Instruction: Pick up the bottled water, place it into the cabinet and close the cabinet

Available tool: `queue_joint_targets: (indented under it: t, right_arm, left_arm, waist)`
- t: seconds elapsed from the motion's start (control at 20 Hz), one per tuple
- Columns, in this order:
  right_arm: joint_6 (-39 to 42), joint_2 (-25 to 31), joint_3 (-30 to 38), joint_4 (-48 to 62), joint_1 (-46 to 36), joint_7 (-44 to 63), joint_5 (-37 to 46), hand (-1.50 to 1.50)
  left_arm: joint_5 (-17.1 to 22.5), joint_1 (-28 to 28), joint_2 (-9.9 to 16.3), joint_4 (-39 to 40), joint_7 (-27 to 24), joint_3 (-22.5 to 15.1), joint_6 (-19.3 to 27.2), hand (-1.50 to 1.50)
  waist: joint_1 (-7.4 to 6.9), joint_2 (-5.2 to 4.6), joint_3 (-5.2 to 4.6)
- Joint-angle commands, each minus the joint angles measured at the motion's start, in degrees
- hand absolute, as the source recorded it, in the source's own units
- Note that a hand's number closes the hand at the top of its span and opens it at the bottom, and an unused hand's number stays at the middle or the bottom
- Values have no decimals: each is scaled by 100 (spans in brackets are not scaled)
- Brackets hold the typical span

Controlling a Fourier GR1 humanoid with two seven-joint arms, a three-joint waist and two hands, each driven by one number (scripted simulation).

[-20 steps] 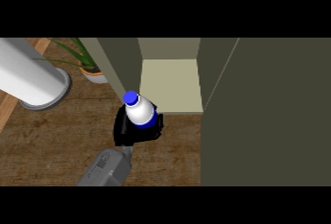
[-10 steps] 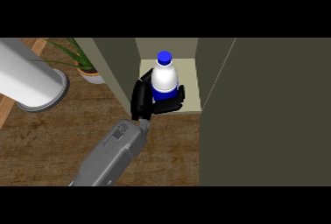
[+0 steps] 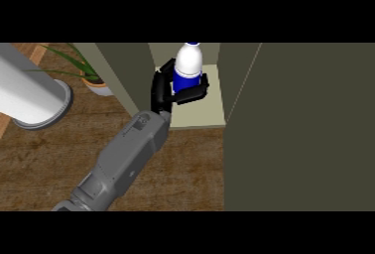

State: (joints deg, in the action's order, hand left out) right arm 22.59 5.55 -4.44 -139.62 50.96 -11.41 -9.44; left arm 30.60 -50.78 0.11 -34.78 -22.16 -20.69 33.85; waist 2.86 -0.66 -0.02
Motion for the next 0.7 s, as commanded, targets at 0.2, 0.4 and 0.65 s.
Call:
queue_joint_targets:
  t: [0.2, 0.4, 0.65]
  right_arm:
    - [107, 4, -9, -282, 39, 151, -449, -150]
    - [228, 30, 173, 44, -131, -108, -476, -150]
    - [280, 92, 258, -241, -25, 16, -634, -150]
  left_arm:
    - [-299, -997, 227, 1663, 175, 266, 285, 150]
    - [-9, -793, 216, 1958, -417, 730, 243, 150]
    - [-87, -1044, 193, 2383, -664, 848, 388, 150]
  waist:
    - [91, -44, -1]
    - [138, -102, -6]
    - [180, -108, -8]
